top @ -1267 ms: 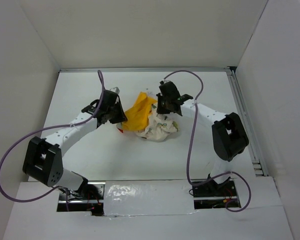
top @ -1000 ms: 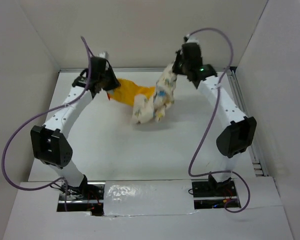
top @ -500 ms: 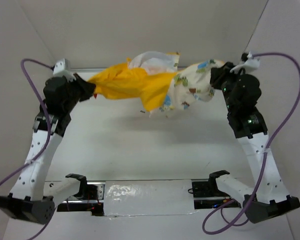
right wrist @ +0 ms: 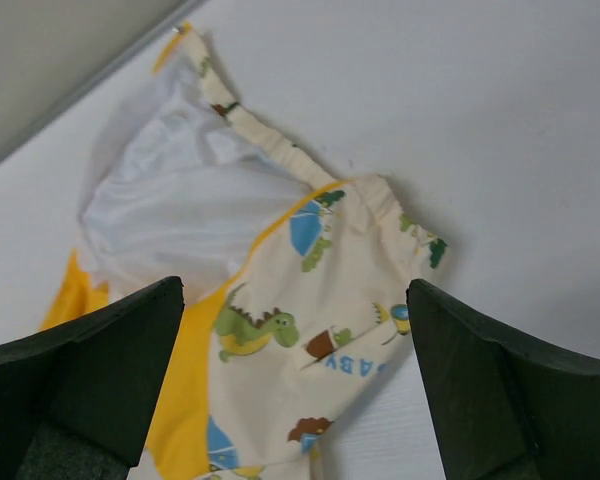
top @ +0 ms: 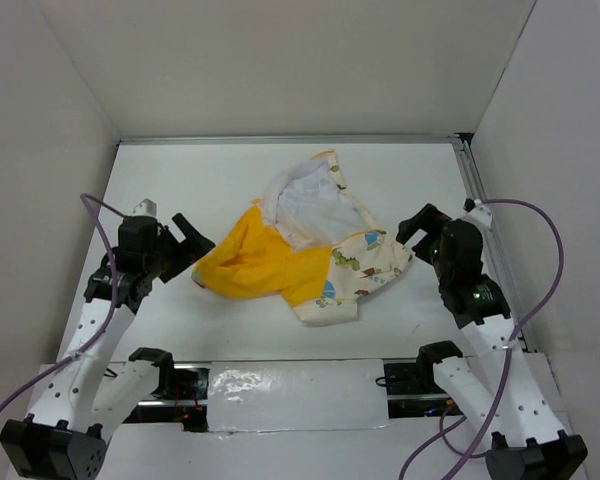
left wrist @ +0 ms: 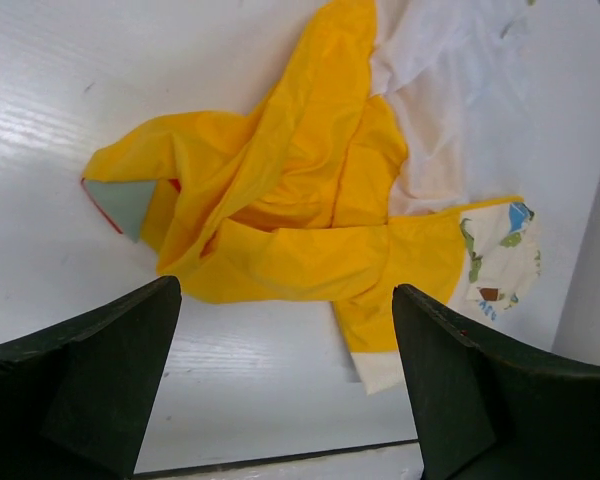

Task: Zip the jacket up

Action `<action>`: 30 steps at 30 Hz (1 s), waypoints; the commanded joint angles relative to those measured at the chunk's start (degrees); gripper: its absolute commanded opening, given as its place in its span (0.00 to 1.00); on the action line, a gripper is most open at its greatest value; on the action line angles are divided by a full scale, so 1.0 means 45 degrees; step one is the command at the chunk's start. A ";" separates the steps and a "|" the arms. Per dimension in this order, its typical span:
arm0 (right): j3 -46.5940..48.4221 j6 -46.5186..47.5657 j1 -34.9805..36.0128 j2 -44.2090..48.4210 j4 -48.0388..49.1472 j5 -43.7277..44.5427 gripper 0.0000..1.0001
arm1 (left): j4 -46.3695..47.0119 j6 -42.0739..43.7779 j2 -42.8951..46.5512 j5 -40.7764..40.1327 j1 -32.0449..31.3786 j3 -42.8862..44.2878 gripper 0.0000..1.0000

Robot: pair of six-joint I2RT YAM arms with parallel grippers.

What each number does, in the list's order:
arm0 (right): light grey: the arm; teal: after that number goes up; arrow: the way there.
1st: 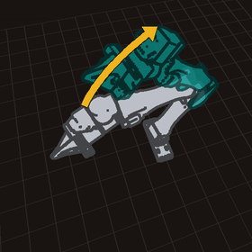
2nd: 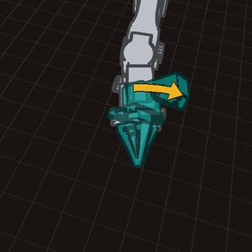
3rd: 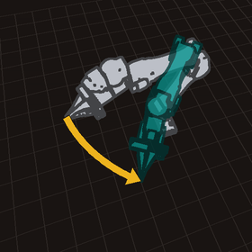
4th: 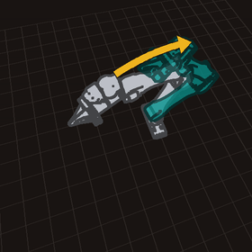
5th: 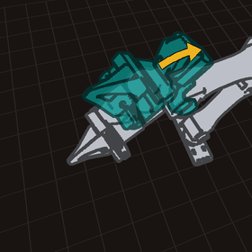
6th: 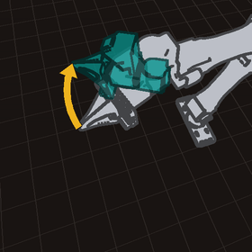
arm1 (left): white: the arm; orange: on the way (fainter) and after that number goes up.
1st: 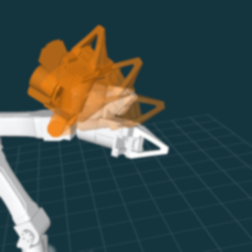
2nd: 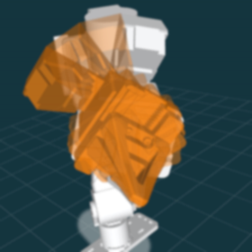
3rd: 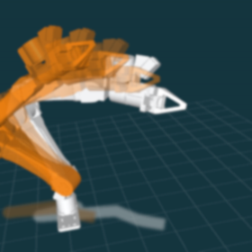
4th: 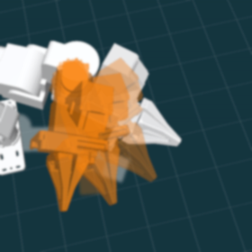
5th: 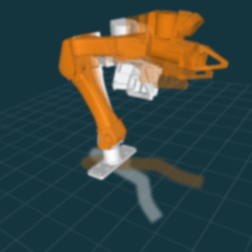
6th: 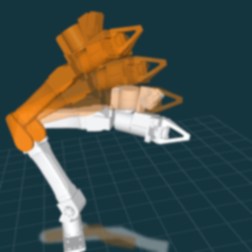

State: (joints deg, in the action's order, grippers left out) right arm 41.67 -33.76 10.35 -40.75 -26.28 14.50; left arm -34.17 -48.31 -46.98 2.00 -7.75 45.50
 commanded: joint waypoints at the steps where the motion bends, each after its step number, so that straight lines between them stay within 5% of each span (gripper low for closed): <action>1: -0.0039 -0.0778 0.0025 0.0014 0.0235 -0.1031 1.00 | 0.0560 0.0186 -0.0203 0.0940 -0.0230 0.0223 0.99; 8: -0.0333 -0.0763 0.0531 -0.2658 0.0740 -0.2770 1.00 | 0.1227 0.0425 -0.3069 0.0904 -0.1791 0.0183 0.99; 20: -0.2754 -0.1854 0.4728 -0.3130 0.0430 -0.4102 1.00 | 0.3707 0.0815 -0.5496 0.1392 -0.2633 -0.0813 0.99; 27: -0.2425 -0.1796 0.6838 -0.5705 0.1539 -0.3652 0.99 | 0.3746 0.0541 -0.5790 0.0786 -0.2653 -0.1164 0.99; 29: -0.2055 -0.1620 0.7464 -0.6079 0.1991 -0.4331 0.91 | 0.3902 0.0483 -0.5790 0.0689 -0.2673 -0.1281 0.99; 30: -0.1666 -0.1503 0.7756 -0.6313 0.2283 -0.4510 0.62 | 0.3903 0.0425 -0.5867 0.0650 -0.2692 -0.1301 0.99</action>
State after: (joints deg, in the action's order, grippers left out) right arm 30.11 -41.19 42.28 -67.33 -22.74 -3.01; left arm -18.46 -45.45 -72.90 6.31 -19.46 40.27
